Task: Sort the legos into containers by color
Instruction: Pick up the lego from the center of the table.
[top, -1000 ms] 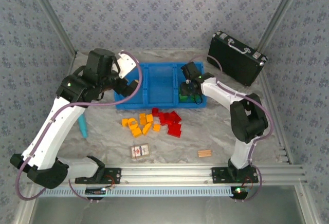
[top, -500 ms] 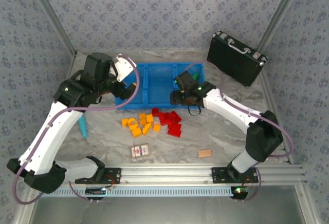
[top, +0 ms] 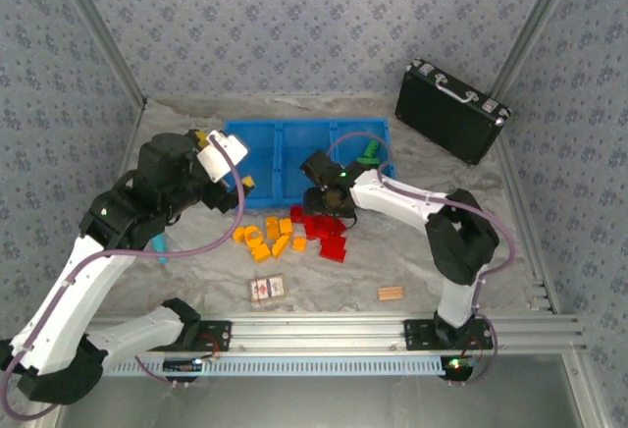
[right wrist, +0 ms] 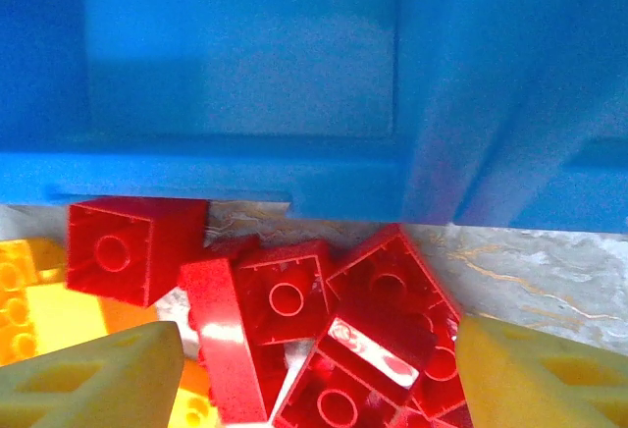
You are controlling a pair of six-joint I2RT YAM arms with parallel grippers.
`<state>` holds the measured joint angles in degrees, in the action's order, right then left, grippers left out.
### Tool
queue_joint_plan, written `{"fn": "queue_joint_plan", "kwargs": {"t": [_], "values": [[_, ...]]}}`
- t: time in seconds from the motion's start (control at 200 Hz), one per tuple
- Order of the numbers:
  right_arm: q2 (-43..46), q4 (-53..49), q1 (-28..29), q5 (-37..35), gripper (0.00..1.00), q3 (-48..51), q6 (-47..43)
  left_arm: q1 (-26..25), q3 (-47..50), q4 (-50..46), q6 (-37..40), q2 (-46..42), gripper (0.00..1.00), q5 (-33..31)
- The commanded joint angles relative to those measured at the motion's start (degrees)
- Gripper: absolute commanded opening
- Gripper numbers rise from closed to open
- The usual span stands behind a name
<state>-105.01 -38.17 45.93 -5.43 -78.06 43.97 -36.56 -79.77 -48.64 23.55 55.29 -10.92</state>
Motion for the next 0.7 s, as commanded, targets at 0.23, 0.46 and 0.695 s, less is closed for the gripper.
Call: {"fn": "queue_joint_plan", "kwargs": {"t": [0.23,0.46,0.695], "values": [[-5.64,-8.03,2.33,-5.22,0.65,-3.83,1.39,-1.41,2.88,4.89,3.3,-4.39,1.0,-4.08],[-4.99,-11.38,3.05,-7.06,0.59,-3.7,1.06,-1.58,3.43,5.31,3.82,-5.1,1.0,-4.65],[-4.54,-11.54,3.57,-6.41,0.6,-1.57,1.35,-1.75,3.43,5.26,3.88,-4.93,1.0,-4.89]]}}
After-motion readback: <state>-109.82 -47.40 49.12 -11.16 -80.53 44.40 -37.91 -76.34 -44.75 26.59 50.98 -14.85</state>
